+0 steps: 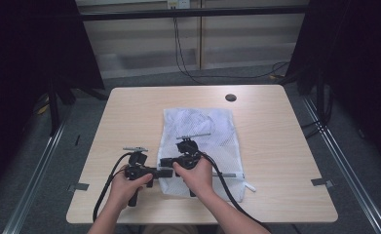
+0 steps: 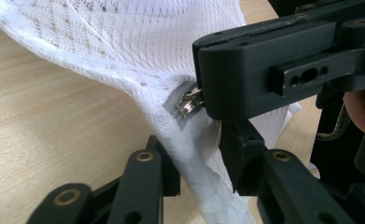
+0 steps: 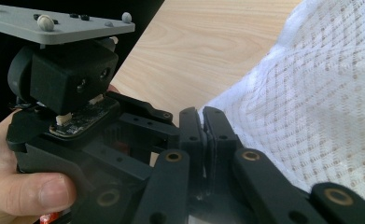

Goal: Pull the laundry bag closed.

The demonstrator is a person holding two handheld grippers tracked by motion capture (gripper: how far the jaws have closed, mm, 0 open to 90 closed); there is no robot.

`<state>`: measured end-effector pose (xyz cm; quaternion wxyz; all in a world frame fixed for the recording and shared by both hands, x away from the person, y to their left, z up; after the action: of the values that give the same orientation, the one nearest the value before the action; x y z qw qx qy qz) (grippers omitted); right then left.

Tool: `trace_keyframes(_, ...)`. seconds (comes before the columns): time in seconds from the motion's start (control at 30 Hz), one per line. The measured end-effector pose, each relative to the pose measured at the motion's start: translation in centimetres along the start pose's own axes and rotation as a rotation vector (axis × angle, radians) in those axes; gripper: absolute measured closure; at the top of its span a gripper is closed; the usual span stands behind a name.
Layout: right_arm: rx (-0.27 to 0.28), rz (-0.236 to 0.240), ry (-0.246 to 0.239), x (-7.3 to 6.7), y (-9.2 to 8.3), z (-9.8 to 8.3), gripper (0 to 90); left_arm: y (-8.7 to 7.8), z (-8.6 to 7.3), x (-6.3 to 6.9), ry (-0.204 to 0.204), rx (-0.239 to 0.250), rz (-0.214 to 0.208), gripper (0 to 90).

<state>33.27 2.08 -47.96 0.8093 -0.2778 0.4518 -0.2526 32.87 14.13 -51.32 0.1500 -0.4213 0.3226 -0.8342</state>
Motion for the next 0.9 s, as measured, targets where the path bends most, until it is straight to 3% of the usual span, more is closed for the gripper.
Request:
trace_keyframes(0.3, 0.001, 0.002, -0.004, 0.04, -0.14, -0.01, 86.9, -0.27, 0.06, -0.06, -0.046, 0.003, -0.021, 86.5)
trace_keyframes(0.7, -0.01, -0.007, -0.006, 0.2, -0.54, -0.1, 87.0, -0.39, 0.03, 0.01, -0.103, 0.0, -0.055, 88.2)
trace_keyframes(0.9, -0.019, -0.014, -0.005, 0.53, -0.84, -0.22, 87.1, -0.42, -0.03, -0.01, -0.1, -0.009, -0.052, 88.3)
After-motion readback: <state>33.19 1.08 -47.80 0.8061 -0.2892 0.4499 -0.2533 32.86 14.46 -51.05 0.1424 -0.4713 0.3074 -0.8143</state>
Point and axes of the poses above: each handheld gripper's, and its own axes: y roughly forward along the jaws, z roughly out of its top, x roughly to its right, the point moved 5 cm from there along y, roughly forward along the jaws, and after that the axes turned 13 degrees about -x, right-handed, at the moved point
